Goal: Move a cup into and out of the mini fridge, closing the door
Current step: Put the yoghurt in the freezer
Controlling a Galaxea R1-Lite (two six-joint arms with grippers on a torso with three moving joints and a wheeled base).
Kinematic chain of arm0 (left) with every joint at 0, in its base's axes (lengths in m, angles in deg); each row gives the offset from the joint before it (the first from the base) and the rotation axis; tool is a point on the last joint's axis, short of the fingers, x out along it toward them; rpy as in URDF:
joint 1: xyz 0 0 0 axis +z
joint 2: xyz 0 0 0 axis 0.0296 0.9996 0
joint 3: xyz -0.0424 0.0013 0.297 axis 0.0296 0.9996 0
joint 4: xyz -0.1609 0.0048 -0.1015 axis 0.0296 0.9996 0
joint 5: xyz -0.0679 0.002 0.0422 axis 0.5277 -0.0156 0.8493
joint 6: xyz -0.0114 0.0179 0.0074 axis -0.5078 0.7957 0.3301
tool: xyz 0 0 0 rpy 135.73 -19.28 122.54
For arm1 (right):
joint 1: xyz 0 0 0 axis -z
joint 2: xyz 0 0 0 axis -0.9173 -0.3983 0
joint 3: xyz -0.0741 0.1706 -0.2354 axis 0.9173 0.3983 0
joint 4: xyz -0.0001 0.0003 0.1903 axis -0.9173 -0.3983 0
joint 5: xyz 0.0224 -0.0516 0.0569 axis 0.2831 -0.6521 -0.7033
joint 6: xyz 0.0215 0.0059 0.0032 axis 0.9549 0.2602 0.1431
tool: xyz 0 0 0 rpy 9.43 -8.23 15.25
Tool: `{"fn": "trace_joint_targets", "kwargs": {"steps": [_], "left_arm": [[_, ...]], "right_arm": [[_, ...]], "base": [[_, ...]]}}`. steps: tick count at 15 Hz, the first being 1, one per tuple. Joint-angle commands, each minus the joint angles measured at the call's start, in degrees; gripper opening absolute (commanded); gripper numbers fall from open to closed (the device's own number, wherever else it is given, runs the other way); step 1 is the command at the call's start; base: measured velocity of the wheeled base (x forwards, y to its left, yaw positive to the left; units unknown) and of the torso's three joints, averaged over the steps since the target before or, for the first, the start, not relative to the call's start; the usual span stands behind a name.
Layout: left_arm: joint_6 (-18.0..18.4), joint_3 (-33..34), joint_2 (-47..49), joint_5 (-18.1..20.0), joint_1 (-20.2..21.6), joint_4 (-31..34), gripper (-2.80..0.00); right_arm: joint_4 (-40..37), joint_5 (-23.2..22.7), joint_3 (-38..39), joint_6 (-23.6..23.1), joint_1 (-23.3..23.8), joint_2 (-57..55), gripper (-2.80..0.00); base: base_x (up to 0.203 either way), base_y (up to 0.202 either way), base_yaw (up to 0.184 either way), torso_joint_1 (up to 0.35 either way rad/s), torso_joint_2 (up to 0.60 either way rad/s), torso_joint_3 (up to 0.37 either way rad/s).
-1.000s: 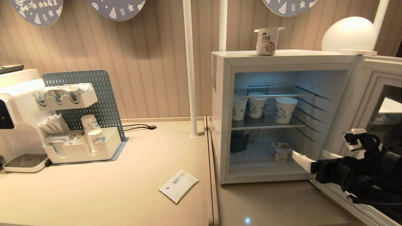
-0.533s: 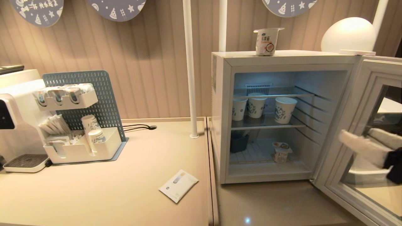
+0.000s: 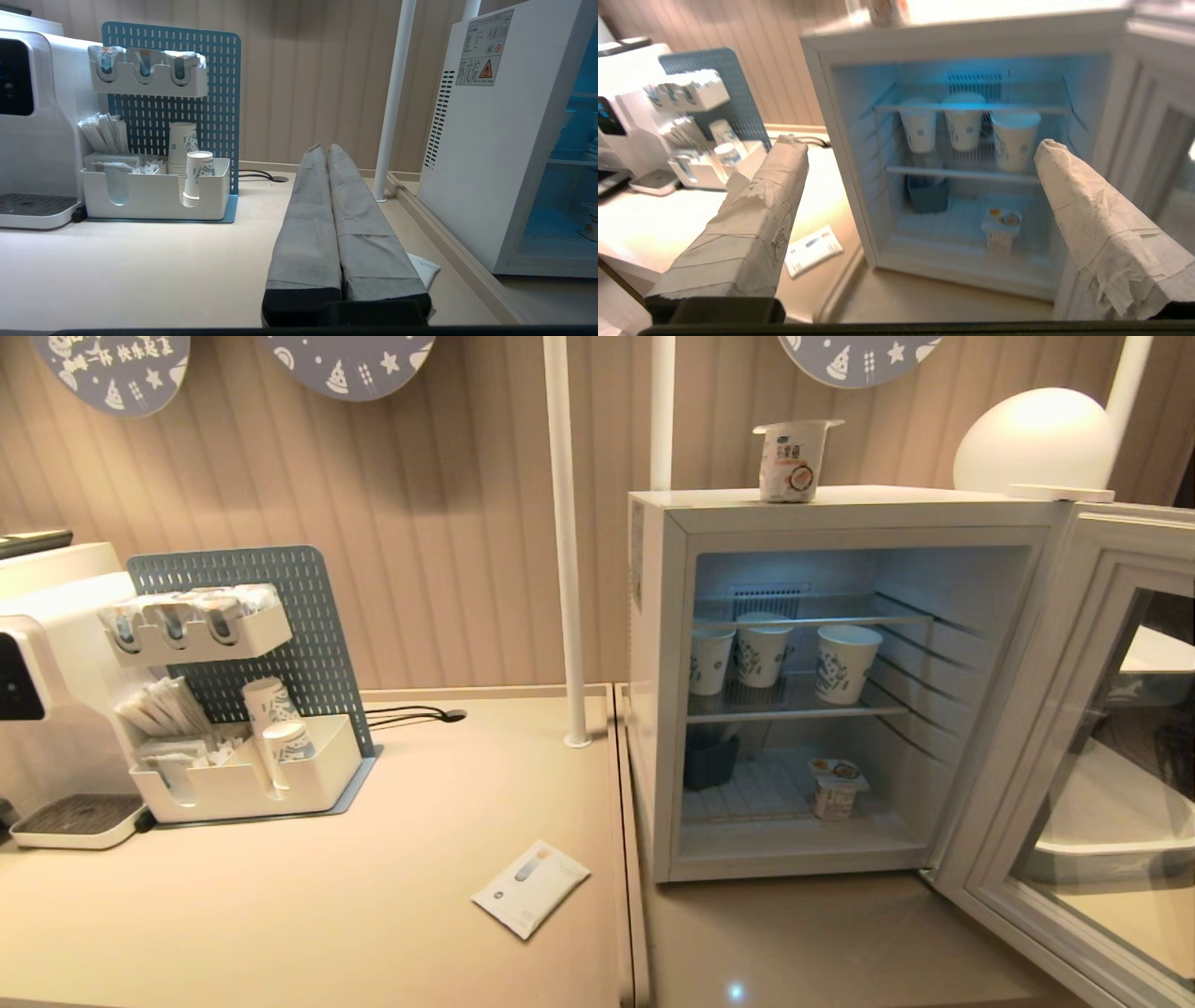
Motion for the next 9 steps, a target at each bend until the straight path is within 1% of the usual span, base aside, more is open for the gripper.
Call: {"fn": "trace_joint_targets", "kwargs": {"steps": [1, 7, 9], "left_arm": [[-0.07, 2.29, 0.09, -0.04, 0.02, -0.14, -2.8], [-0.16, 2.29, 0.09, -0.04, 0.08, -0.08, -2.8], [-0.16, 2.29, 0.09, -0.04, 0.03, -0.09, -2.8]], "right_arm": [[-0.19, 0.11, -4.04, 0.0, -1.33, -5.68, 0.0], [0.27, 0.66, -16.39, 0.21, -2.29, -24.79, 0.0], [0.65, 0.76, -21.75, 0.36, -2.31, -31.42, 0.0]], "base": [[0.0, 0.0, 0.0, 0.0, 0.0, 0.0], [0.0, 0.0, 0.0, 0.0, 0.0, 0.0], [0.0, 0.0, 0.0, 0.0, 0.0, 0.0]]}}
